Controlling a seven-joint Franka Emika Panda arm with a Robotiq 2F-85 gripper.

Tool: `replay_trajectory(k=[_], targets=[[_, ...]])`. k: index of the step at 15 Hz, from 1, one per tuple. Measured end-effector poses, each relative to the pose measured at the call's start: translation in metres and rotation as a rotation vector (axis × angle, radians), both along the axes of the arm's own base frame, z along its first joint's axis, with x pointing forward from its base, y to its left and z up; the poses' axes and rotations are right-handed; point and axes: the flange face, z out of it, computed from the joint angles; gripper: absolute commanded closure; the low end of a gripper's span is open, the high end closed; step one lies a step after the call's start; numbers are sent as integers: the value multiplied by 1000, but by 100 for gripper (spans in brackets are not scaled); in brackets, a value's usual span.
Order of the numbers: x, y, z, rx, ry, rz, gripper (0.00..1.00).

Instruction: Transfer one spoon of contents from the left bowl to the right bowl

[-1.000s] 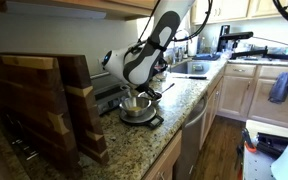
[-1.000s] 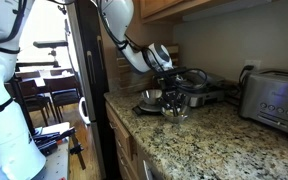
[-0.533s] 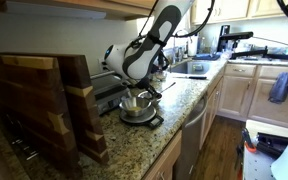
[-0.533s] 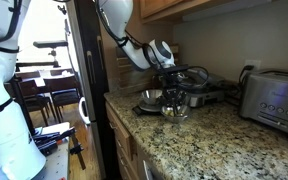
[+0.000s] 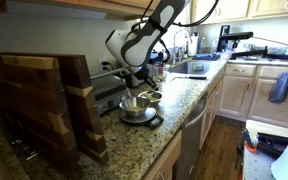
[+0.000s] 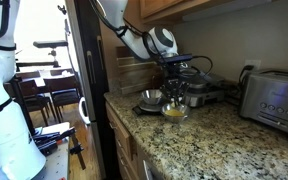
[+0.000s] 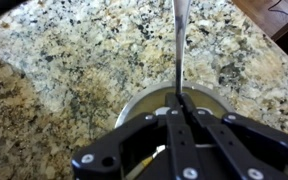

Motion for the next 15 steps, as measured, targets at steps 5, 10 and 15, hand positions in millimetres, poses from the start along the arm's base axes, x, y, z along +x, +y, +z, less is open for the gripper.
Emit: replay_trajectory(k=[5, 10, 15], targets=[[0, 5, 30, 48, -7, 42, 96], [-3, 32, 49, 62, -4, 131, 96], [-12, 76, 43, 76, 39, 239, 96]])
